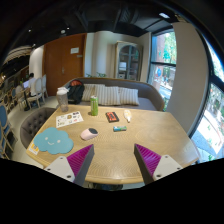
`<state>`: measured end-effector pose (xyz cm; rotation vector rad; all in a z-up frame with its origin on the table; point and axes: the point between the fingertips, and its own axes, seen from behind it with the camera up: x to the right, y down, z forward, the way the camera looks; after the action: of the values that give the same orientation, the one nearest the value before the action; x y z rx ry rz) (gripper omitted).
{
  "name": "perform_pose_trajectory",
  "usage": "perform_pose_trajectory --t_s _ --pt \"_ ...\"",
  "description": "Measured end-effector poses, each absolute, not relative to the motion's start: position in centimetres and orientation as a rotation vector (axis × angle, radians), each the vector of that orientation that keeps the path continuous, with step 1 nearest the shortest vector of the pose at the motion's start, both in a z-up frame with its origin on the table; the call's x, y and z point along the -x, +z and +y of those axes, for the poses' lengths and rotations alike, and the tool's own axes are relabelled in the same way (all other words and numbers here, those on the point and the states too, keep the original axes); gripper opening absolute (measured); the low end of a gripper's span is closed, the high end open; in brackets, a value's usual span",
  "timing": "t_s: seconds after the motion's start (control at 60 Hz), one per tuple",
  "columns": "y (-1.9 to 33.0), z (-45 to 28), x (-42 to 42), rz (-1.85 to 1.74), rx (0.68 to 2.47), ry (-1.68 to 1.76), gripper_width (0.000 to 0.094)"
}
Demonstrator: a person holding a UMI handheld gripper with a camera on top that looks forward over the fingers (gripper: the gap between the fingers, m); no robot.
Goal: Arrange mouse
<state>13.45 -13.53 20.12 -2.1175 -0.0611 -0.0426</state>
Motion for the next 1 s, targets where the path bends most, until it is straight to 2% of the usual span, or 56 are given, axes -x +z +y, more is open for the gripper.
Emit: perform_pose_trajectory --t_s 0.083,0.367,0.6,0.783,0.917,1.0 --pt "19.8 -13.3 -13.2 -0.066 2.12 -0.039 0.0834" --pt "14.4 -9.1 -10.9 -0.195 2.127 -0.121 0.0849" --pt "6.3 -3.8 -2.3 -0.21 2.184 0.091 0.0853" --pt "1.0 0.7 2.0 -0.232 2.241 0.115 0.0852" --pt "-1.5 4.2 2.5 -0.156 2.297 0.133 0.086" --pt "-1.4 6.7 2.3 -0.123 2.266 0.1 0.0847"
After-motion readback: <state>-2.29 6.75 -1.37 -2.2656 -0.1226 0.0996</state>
